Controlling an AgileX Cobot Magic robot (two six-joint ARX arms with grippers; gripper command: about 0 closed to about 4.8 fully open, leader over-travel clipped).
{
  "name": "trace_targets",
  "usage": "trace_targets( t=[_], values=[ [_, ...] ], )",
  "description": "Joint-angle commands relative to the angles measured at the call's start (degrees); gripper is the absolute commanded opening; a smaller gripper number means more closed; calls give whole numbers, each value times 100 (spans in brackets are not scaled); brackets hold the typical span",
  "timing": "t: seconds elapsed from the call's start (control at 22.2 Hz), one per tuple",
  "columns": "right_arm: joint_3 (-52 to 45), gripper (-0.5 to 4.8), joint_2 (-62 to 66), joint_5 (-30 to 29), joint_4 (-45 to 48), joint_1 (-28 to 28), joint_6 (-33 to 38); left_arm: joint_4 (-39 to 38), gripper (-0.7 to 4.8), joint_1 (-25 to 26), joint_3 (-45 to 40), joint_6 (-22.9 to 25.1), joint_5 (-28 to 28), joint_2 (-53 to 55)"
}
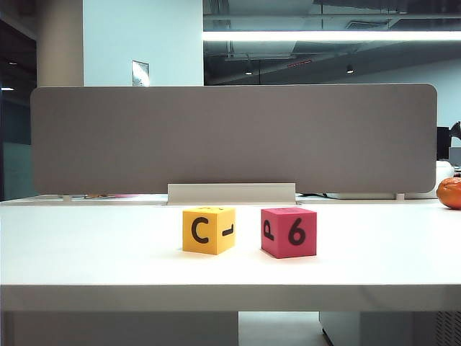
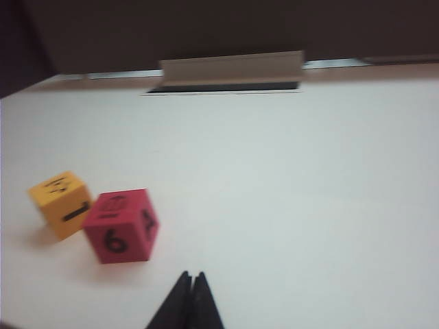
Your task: Stack one letter block on top of another letter block.
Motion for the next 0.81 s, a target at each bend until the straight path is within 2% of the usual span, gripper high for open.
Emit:
trace_targets(
  t=[0.05, 0.23, 0.41, 0.54, 0.81],
  values=[
    [-11, -1, -11, -710, -31, 7, 26, 70, -6, 9, 26, -13, 929, 7],
    [-11, -1, -11, -1239, -28, 7, 22, -33, -6, 9, 26, -13, 2035, 7],
    [-11, 0, -11, -1528, -28, 7, 22, -599, -6, 9, 26, -15, 2680, 7],
    [-11, -1, -11, -1569, -28, 7, 22, -951, -6, 9, 26, -13, 2776, 7],
    [118, -1, -2, -1528, -22, 7, 22, -979, -6, 9, 26, -13, 2774, 7]
  ],
)
